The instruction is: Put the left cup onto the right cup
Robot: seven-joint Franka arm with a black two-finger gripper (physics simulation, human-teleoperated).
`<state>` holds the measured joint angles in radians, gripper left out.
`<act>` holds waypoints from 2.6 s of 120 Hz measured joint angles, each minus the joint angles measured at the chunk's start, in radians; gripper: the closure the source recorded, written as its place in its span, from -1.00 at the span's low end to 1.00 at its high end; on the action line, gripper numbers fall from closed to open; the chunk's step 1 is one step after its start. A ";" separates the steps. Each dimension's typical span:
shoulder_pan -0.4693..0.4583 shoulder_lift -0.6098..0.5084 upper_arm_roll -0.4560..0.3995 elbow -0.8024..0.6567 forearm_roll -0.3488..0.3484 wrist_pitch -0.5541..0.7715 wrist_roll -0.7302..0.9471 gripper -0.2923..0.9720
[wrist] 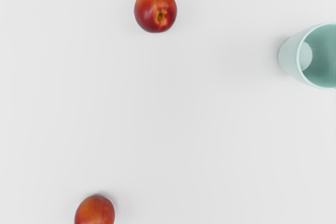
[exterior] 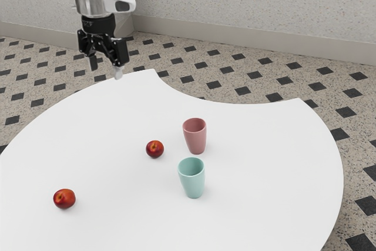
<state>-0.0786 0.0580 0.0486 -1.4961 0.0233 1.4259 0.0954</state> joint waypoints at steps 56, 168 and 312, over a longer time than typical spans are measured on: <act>0.062 0.256 -0.003 0.216 -0.014 0.033 -0.006 -0.54; 0.037 0.701 -0.085 0.510 -0.034 0.178 -0.090 -0.54; 0.022 0.799 -0.099 0.418 -0.030 0.432 -0.201 0.01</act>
<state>-0.0568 0.8568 -0.0504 -1.0783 -0.0065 1.8575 -0.1055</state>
